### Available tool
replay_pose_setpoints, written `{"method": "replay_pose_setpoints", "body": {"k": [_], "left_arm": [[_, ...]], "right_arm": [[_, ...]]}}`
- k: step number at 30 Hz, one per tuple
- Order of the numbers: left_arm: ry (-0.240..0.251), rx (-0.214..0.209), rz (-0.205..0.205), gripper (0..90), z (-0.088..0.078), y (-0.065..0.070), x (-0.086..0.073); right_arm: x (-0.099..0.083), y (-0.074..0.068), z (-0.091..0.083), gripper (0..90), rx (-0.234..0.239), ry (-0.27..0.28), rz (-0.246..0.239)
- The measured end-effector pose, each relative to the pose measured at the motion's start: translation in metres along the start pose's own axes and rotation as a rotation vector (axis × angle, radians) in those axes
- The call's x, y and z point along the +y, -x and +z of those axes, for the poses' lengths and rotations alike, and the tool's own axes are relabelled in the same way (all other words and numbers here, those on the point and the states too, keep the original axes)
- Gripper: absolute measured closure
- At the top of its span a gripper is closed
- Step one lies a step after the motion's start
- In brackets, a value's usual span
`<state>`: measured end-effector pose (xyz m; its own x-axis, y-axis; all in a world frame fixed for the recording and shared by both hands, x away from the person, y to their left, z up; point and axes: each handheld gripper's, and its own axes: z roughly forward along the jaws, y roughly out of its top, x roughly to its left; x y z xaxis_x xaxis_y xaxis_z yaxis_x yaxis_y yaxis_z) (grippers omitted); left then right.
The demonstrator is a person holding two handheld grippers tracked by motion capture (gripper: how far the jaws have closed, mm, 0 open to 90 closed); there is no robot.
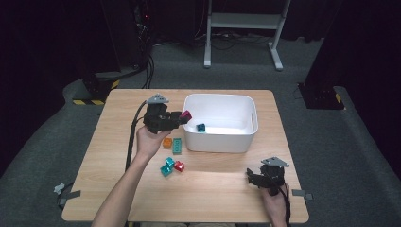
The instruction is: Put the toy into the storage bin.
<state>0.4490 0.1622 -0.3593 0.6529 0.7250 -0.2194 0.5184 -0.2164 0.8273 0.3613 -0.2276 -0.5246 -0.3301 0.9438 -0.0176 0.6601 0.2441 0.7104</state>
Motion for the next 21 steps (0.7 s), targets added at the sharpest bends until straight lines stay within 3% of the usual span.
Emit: {"method": "replay_pose_setpoints", "body": {"k": [17, 21], "left_arm": [[-0.042, -0.012, 0.006, 56.3, 0.032, 0.006, 0.004], [-0.054, 0.001, 0.026, 56.2, 0.038, 0.009, 0.004]], "right_arm": [[0.000, 0.000, 0.000, 14.9, 0.000, 0.000, -0.001], [0.000, 0.000, 0.000, 14.9, 0.000, 0.000, 0.000]]}}
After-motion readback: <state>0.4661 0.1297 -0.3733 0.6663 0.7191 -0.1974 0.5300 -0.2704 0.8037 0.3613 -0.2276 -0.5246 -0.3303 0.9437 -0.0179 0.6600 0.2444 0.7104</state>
